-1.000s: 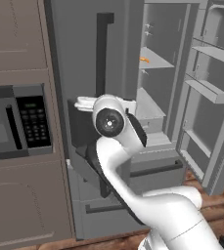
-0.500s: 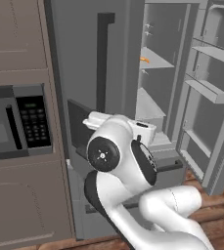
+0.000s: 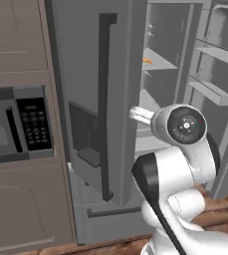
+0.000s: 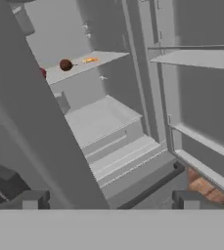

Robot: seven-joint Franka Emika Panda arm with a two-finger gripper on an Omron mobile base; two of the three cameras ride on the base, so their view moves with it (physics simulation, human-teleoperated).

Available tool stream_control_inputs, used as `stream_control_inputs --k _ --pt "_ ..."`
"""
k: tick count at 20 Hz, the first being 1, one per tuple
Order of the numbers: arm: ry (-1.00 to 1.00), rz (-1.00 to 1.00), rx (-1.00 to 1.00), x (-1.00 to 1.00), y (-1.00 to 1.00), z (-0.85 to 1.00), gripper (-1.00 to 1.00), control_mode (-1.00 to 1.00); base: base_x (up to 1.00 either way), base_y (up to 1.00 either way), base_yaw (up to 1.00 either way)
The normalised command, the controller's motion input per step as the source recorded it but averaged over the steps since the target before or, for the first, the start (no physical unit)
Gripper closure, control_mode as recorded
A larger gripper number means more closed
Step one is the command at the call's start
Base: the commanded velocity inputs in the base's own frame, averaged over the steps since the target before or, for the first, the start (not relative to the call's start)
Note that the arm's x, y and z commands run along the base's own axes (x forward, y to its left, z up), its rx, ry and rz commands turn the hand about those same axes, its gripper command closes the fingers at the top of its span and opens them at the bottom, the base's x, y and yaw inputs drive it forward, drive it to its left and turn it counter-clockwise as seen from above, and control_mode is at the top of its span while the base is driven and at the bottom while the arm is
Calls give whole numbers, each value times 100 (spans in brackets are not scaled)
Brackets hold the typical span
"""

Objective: Open the fridge, remove the pear, bell pepper, and shrimp, and place them on any counter.

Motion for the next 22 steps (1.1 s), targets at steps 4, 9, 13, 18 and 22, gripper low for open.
stream_control_inputs --k 4,9,13,18,22 --pt "36 16 35 29 -73 0 -100 -100 0 0 0" --pt "46 32 21 41 -62 1 -100 -100 0 0 0" --pt "46 23 1 69 -6 3 -100 -100 0 0 0" --pt "42 7 -6 77 1 8 -100 -100 0 0 0" --pt "32 4 -1 97 -9 10 -100 -100 0 0 0"
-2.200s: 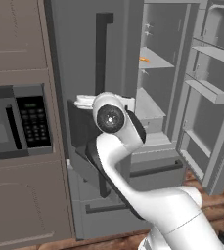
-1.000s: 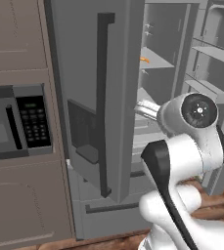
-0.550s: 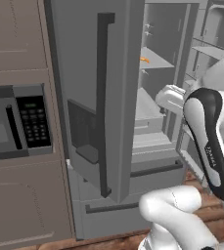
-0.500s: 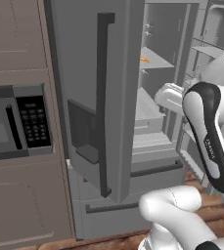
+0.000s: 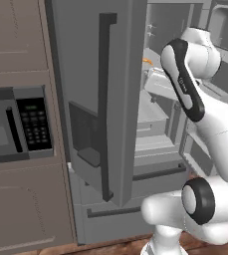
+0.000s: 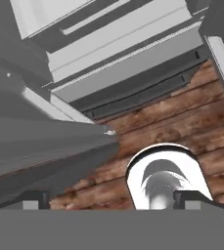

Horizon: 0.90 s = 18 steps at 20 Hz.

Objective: Open the fridge, remove the pear, bell pepper, and shrimp, and place them on any counter.

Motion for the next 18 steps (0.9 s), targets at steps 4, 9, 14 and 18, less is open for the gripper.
stream_control_inputs --k 4,9,14,18 --pt "11 13 0 99 -22 0 -100 -100 0 0 0" --pt "-4 31 1 83 -16 0 -100 -100 0 0 0" --pt "-38 44 7 27 -3 -7 -100 -100 0 0 0" --pt "-51 50 14 4 0 -14 -100 -100 0 0 0"
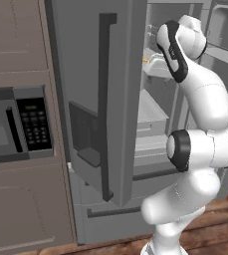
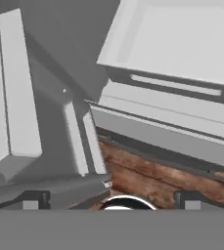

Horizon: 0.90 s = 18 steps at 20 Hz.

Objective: Open the fridge, remove the pear, bell pepper, and shrimp, and place them on any counter.

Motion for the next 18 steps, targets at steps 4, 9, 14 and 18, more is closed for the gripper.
stream_control_inputs --k 4,9,14,18 --pt "-30 50 24 23 0 -5 -100 -100 0 0 0" --pt "-20 39 26 19 0 0 -100 -100 0 0 0" --pt "-13 12 16 3 0 -11 -100 -100 0 0 0" --pt "-15 3 14 2 3 -12 -100 -100 0 0 0"
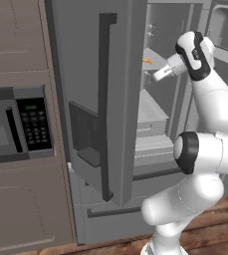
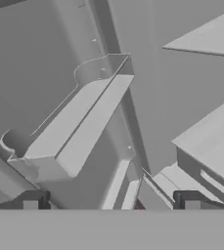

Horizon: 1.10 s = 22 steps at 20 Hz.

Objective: Open the fridge, remove the pear, bell pepper, and shrimp, and place them on any counter.

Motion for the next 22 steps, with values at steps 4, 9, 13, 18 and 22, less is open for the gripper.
stream_control_inputs --k 4,9,13,18,22 --pt "-14 1 12 0 7 -34 -100 -100 0 0 0" --pt "-15 0 6 0 25 -52 -100 -100 0 0 0" --pt "-13 1 2 0 31 -61 -100 -100 0 0 0" --pt "-11 2 2 0 36 -41 -100 -100 0 0 0" --pt "-14 7 1 -12 59 -14 -100 -100 0 0 0"
